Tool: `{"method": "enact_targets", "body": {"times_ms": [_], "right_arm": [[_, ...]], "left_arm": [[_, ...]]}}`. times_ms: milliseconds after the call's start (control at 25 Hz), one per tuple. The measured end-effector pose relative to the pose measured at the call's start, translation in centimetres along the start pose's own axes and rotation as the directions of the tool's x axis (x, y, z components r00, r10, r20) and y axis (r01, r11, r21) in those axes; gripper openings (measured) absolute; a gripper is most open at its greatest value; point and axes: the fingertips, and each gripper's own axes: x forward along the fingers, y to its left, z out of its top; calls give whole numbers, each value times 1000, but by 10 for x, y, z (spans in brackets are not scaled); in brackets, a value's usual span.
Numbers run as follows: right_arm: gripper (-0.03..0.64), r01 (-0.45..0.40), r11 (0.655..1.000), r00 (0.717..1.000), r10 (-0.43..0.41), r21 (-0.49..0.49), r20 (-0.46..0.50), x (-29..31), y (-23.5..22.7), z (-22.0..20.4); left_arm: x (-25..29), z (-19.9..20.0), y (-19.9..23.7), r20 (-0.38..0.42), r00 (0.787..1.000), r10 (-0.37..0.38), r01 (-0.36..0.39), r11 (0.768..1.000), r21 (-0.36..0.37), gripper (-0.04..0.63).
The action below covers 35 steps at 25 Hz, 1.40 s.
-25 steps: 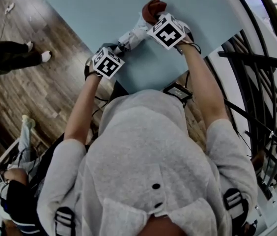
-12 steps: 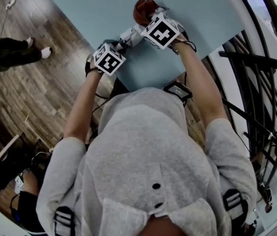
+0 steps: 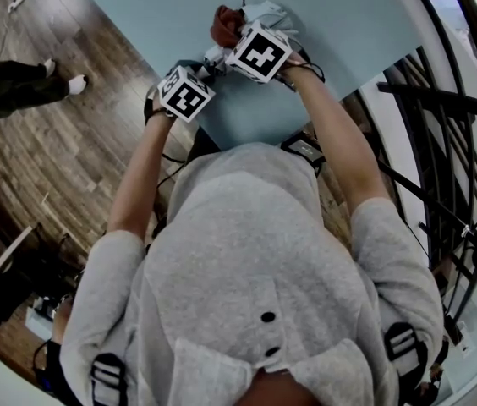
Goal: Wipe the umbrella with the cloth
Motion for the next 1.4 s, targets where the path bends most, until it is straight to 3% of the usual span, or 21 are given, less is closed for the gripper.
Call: {"method": "enact_targets", "body": {"times_ms": [200, 400, 800, 960, 1120, 1400], "right_arm": [[77, -54, 998, 998, 53, 41, 33, 3, 12, 7], [77, -184, 978, 980, 175, 101, 92, 6, 37, 17], [77, -305, 940, 951, 292, 154, 99, 0, 56, 2], [77, -357, 920, 934, 352, 160, 60, -1, 67, -17], [77, -361, 916, 932, 362, 177, 28, -2, 67, -40], [77, -290, 926, 956, 294, 240, 21, -5, 42, -64]], "left_arm": [[0, -2, -2, -5, 1000, -5, 5, 1000, -1, 161], [0, -1, -2, -4, 1000, -4, 4, 1000, -4, 161], [0, -1, -3, 1, 1000, -2, 2, 1000, -2, 161], [-1, -2, 0, 1, 1000, 1, -1, 1000, -4, 161], [0, -2, 0, -2, 1000, 1, -1, 1000, -1, 161], [2, -3, 0, -1, 1000, -4, 4, 1000, -4, 161]]}}
